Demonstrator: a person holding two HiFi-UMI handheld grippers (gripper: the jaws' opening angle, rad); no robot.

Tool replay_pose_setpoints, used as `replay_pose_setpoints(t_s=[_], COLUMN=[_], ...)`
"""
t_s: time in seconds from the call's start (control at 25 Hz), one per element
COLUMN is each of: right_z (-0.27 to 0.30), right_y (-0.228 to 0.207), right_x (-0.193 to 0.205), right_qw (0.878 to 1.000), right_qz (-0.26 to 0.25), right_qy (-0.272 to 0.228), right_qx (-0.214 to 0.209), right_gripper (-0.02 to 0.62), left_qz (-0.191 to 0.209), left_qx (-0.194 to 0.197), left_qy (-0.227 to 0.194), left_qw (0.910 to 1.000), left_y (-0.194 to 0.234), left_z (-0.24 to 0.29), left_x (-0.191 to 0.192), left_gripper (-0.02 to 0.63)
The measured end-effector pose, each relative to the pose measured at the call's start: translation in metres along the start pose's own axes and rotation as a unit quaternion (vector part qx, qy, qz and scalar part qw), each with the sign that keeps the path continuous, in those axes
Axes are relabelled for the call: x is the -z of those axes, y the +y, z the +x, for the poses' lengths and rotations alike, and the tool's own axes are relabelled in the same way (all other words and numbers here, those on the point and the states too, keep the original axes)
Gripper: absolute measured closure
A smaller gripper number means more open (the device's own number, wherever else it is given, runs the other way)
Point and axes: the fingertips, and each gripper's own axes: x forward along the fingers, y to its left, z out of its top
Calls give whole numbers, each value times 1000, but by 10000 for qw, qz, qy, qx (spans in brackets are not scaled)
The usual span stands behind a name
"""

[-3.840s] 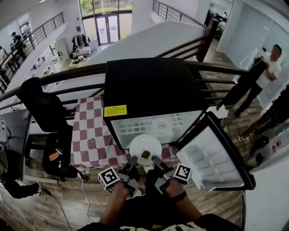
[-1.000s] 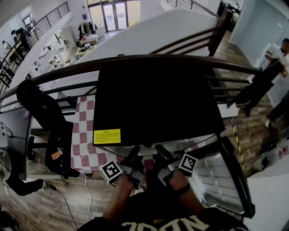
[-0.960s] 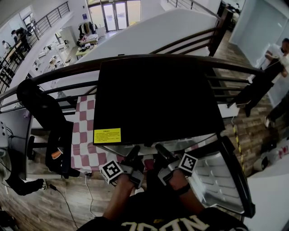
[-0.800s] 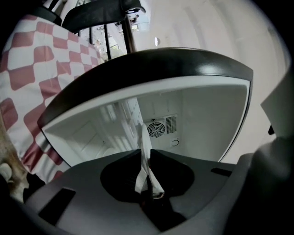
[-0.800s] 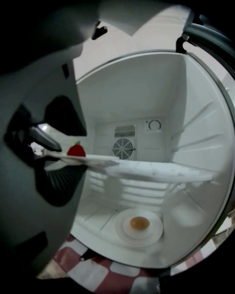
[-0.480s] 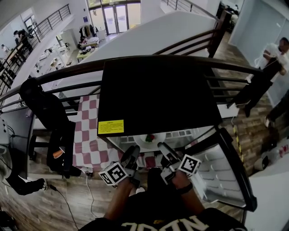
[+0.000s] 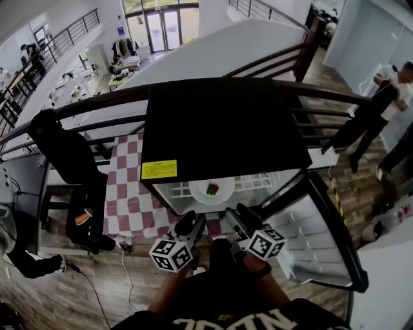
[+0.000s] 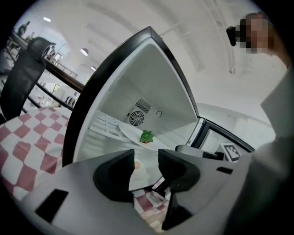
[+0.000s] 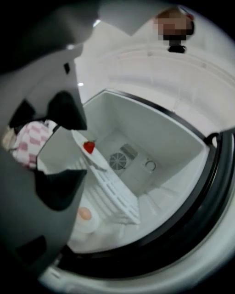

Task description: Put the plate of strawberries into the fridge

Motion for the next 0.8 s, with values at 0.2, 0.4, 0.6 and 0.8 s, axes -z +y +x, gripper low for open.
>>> replay_pose_setpoints(t_s=[0.2,0.4,0.6,0.8], right_z=[-8,-9,-4,9], right_y=[9,7,7,9], right_x=[-4,2,8,14], right_qw=[9804,9603,9499,9424], right_qz=[-1892,-2660,-2986,-3226], right_qy=[100,208,265,324], right_qx=[540,810,889,824], right_gripper=[318,356,471,545], left_qz=[801,1416,1474,1652], left_qx=[-357,-603,-689,-699], left_qy=[-73,-160,-153,-49], left_qw=[9961,9880,9866,9838], left_y=[1,-2,-1,-1], left_z=[-6,-5,2,12], left_x=[1,-1,1,1], left_gripper=[443,482,560,581])
